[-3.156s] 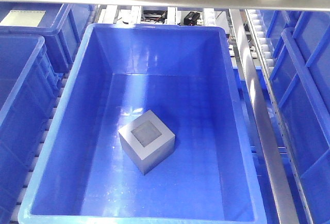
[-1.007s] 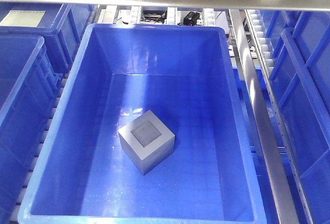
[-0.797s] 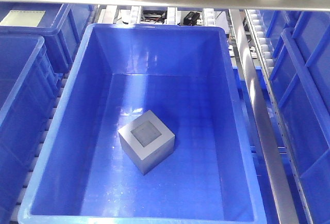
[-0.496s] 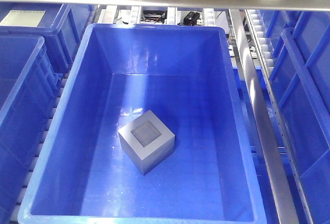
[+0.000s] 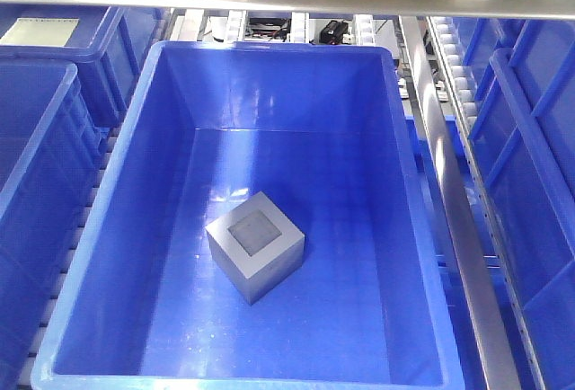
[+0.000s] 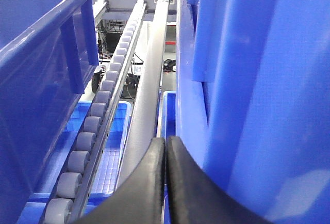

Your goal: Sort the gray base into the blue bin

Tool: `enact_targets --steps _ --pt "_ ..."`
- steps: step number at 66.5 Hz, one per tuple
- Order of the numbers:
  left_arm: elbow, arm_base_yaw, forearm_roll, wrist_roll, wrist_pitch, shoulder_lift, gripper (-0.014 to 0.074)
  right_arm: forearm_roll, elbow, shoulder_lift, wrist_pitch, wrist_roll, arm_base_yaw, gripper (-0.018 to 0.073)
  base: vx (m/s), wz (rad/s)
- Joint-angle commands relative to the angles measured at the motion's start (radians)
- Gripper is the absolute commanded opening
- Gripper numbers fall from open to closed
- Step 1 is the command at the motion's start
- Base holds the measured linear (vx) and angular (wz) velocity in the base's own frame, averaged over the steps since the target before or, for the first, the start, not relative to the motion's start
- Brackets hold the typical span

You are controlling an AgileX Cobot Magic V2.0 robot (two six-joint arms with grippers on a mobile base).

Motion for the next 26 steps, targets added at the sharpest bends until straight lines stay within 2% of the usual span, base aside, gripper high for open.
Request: enact_targets --steps 1,26 --pt "-0.011 -0.008 -0.008 -0.003 -0.066 -0.016 -0.0007 -0.009 0.005 -0.008 -0.071 -0.007 0.003 -0.0005 0.00 0.00" --pt "-0.011 -0.008 -0.008 -0.003 -0.066 -0.016 -0.0007 -0.009 0.005 -0.008 -0.071 -0.007 0.003 -0.0005 0.00 0.00"
